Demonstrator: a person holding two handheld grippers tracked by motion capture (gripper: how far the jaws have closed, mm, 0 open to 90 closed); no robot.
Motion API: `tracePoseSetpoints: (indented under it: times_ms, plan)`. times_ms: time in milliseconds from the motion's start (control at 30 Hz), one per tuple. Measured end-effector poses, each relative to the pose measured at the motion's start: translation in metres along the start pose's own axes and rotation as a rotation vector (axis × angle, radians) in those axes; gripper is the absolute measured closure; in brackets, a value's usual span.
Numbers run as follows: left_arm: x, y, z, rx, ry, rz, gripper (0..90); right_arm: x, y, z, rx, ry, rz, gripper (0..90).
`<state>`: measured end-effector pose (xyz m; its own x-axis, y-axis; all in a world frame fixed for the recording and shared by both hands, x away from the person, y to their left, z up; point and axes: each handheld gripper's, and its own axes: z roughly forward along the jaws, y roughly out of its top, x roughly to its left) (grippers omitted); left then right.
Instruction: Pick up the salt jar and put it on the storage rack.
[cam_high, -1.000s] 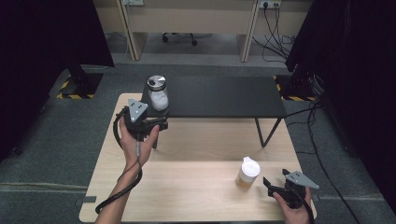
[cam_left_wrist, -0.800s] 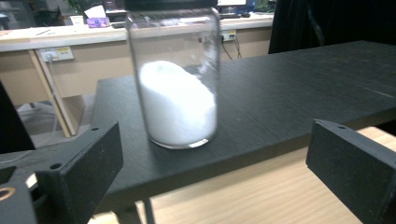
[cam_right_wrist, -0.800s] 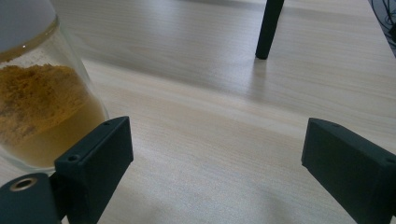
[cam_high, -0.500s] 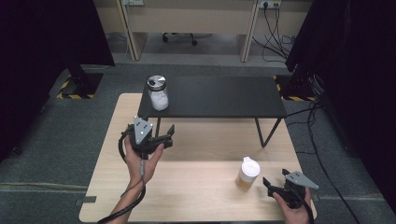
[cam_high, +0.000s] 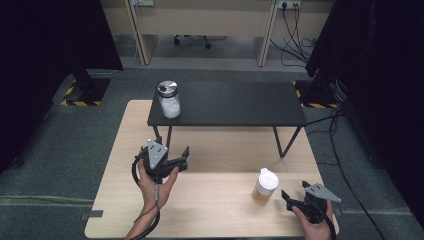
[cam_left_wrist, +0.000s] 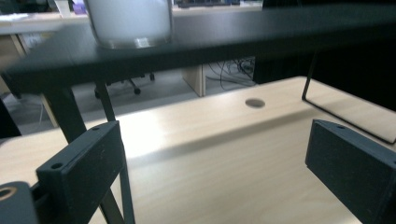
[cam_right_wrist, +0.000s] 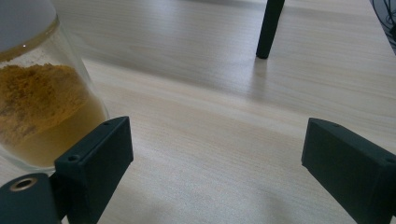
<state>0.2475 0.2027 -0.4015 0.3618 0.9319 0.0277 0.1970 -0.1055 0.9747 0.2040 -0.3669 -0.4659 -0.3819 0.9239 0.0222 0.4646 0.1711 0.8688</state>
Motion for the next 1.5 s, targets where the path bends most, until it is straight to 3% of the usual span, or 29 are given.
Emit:
tracePoseSetpoints:
  times_ms: [467, 667, 767, 833, 1200, 1500]
  plan:
    - [-0.009, -0.053, 0.007, 0.105, 0.014, -0.04, 3.8, 0.0, 0.0, 0.0, -0.001, 0.002, -0.003, 9.1]
    - [-0.009, -0.068, 0.009, 0.141, 0.023, -0.06, 3.8, 0.0, 0.0, 0.0, 0.001, 0.001, -0.005, 9.1]
    - [-0.008, -0.07, 0.01, 0.164, 0.018, -0.047, 4.0, 0.001, 0.0, 0.0, 0.001, -0.001, -0.006, 9.1]
    - [-0.006, -0.071, 0.01, 0.166, 0.008, -0.069, 4.1, 0.001, 0.0, 0.0, 0.0, -0.001, -0.005, 9.1]
    - [-0.003, -0.079, 0.01, 0.191, -0.006, -0.065, 4.9, 0.0, 0.001, 0.0, 0.004, 0.005, -0.009, 9.1]
    - [-0.002, -0.075, 0.014, 0.229, -0.008, -0.066, 4.8, 0.0, 0.001, 0.001, 0.004, 0.006, -0.01, 9.1]
